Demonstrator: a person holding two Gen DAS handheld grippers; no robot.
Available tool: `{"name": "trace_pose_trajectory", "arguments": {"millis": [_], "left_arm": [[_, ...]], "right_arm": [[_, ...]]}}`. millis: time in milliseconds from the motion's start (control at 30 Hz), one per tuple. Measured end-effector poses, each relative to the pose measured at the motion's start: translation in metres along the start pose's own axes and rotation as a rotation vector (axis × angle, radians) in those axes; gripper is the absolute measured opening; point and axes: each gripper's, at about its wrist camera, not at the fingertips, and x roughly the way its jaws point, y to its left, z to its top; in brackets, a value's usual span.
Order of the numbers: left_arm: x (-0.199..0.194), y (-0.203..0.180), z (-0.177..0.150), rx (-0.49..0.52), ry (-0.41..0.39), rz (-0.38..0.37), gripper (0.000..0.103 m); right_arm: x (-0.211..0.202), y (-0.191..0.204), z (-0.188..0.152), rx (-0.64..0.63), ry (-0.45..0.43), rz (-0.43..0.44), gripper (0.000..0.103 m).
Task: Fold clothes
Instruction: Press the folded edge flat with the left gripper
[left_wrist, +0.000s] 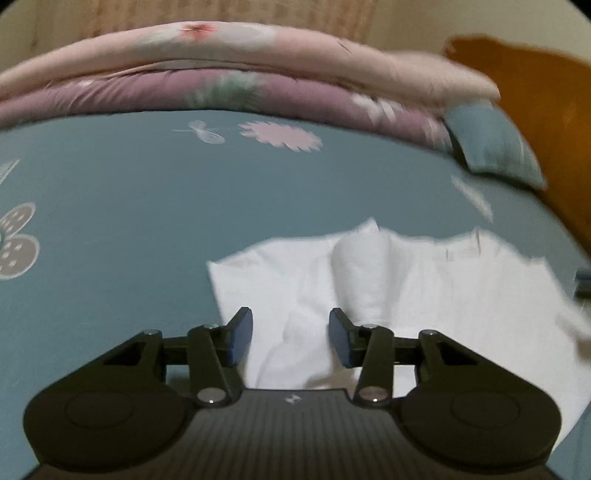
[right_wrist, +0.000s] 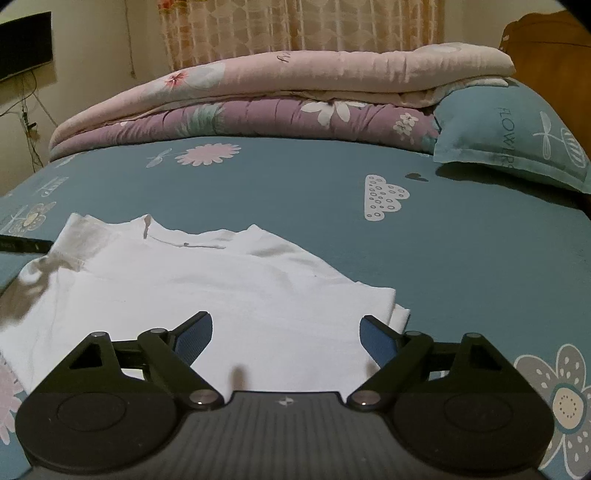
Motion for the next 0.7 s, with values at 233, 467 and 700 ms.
{"name": "trace_pose_trajectory", "arguments": {"millis": [233,467,700], "left_arm": [[0.000,-0.041,-0.010,0.260,-0.014,0.124,0.042],[-0.006,-0.052,-0.006,0.311,-0.013,0.127,0.004],[-0.023,-0.019,0.013,0.101,-0.092,0.264,0.005]], "right_arm": [[-0.003,0.009,-0.010,-0.035,0.012,-0.028,0.091],[-0.007,0.010,-0.016,-0.032,0.011,-0.041,0.091],[-0.011,0.001,-0.015,0.005,0.000,-0.049,0.091]]}}
